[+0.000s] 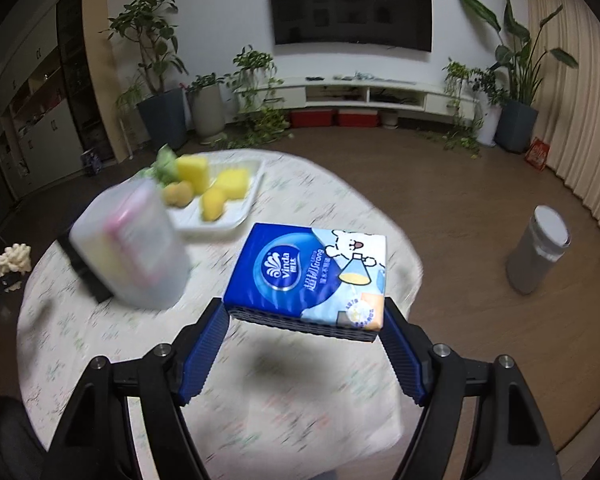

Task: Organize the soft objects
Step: 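Carry the scrunchie with the left tool while the right tool carries the blue tissue pack to the tray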

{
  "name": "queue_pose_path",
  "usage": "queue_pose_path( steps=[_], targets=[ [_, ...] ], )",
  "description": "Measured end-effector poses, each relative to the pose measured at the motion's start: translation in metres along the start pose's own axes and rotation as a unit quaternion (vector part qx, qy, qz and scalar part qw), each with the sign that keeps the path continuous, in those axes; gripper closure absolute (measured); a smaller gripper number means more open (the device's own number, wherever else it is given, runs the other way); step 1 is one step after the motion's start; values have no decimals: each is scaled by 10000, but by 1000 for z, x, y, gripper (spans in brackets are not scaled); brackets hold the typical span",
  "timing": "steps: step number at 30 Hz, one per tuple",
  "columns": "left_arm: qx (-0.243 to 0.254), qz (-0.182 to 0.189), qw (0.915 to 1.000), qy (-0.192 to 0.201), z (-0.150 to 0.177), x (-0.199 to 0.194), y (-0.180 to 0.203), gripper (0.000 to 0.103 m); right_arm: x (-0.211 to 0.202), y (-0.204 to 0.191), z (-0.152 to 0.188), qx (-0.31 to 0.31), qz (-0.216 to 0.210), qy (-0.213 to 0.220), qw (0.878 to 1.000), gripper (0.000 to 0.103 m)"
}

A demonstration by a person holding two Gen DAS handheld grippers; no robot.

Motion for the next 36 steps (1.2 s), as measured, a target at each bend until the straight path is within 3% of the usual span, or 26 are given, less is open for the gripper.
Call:
queue_pose_path(
  steps=[10,17,26,30,36],
  targets=[
    [490,62,9988,10,-83,49,33,82,48,62,-75,-38,156,-13,9999,26],
    [936,324,9946,-294,-116,102,79,82,99,64,-131,-282,-33,-99,9995,26],
    [1676,734,9786,-938,-95,152,135,81,169,-1,-172,-969,-673,-300,9926,26],
    [1972,795,9702,-1162,-85,166,151,81,192,-50,-178,-1467,-1124,-332,9822,26],
    [2049,837,9652,-1393,-75,182,158,81,211,-94,-177,-1965,-1553,-360,9675,26]
  ],
)
Point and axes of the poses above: each gripper's, at about its wrist camera, not at the fingertips, and x roughly the way its jaws point, y to its right, z to its underside, the point moved 10 cm from there along x, roughly the way its jaws point, and after that the axes turned 14 degrees about -x, right-handed, at the moved point
